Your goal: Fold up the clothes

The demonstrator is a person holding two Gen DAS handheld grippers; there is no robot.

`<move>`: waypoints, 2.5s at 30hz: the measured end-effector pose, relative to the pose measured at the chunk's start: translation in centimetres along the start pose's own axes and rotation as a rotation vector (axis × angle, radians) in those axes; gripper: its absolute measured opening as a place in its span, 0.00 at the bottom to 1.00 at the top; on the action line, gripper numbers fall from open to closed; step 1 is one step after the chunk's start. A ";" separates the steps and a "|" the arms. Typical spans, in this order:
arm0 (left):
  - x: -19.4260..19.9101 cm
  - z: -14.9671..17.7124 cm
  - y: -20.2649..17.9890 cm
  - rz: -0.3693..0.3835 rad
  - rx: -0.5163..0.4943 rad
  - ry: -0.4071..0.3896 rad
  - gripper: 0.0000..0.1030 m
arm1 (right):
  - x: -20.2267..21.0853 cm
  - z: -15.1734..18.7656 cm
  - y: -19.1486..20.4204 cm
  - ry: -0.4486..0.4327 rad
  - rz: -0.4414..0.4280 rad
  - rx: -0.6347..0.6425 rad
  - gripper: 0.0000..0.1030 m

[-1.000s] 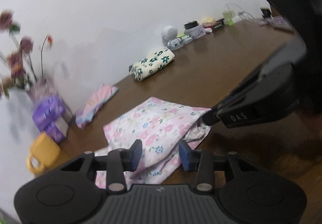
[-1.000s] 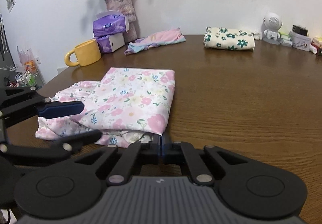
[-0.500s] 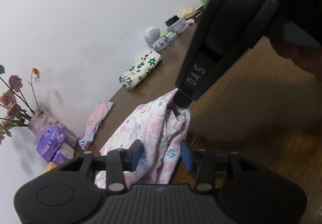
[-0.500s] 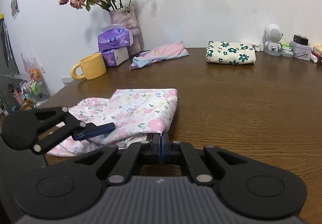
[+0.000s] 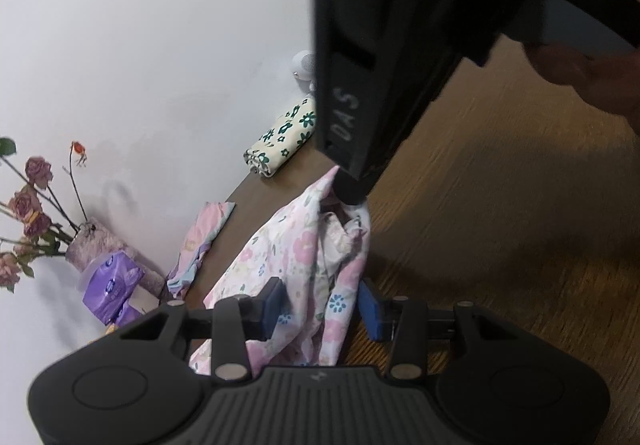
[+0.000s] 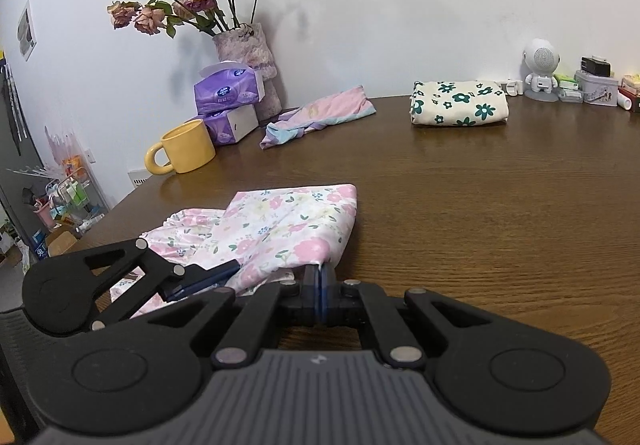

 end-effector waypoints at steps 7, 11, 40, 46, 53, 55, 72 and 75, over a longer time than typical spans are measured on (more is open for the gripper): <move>-0.1 0.1 1.0 0.014 0.075 0.000 0.32 | 0.0 0.4 -0.1 -0.007 -0.014 -0.012 0.01; -0.1 0.3 1.5 0.030 0.124 -0.005 0.27 | 0.1 0.7 -0.1 -0.011 -0.022 -0.019 0.01; 0.0 0.4 2.7 0.069 0.273 -0.017 0.13 | -1.4 3.8 -2.9 0.053 -0.280 -0.495 0.49; 0.1 0.5 3.1 0.093 0.309 -0.018 0.13 | -3.6 3.6 -2.2 0.076 -0.291 -0.581 0.50; 0.1 0.7 3.8 0.126 0.362 -0.020 0.13 | -4.6 3.7 -1.8 0.085 -0.273 -0.611 0.50; 0.1 0.7 3.8 0.133 0.370 -0.020 0.13 | -4.8 3.7 -1.8 0.085 -0.267 -0.619 0.49; 0.1 1.1 4.5 0.175 0.408 -0.033 0.13 | -6.3 3.1 -1.3 0.090 -0.222 -0.649 0.49; 0.1 1.1 4.7 0.179 0.417 -0.035 0.13 | -6.4 3.0 -1.3 0.089 -0.222 -0.660 0.49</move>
Point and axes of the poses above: each gripper's, at about its wrist camera, not at the fingertips, and x roughly against the way its jaws point, y to its left, z to its underside, the point moved 4 cm from there along -x, roughly the way its jaws point, and after that the axes turned 6 degrees about z, right-handed, at the moved point
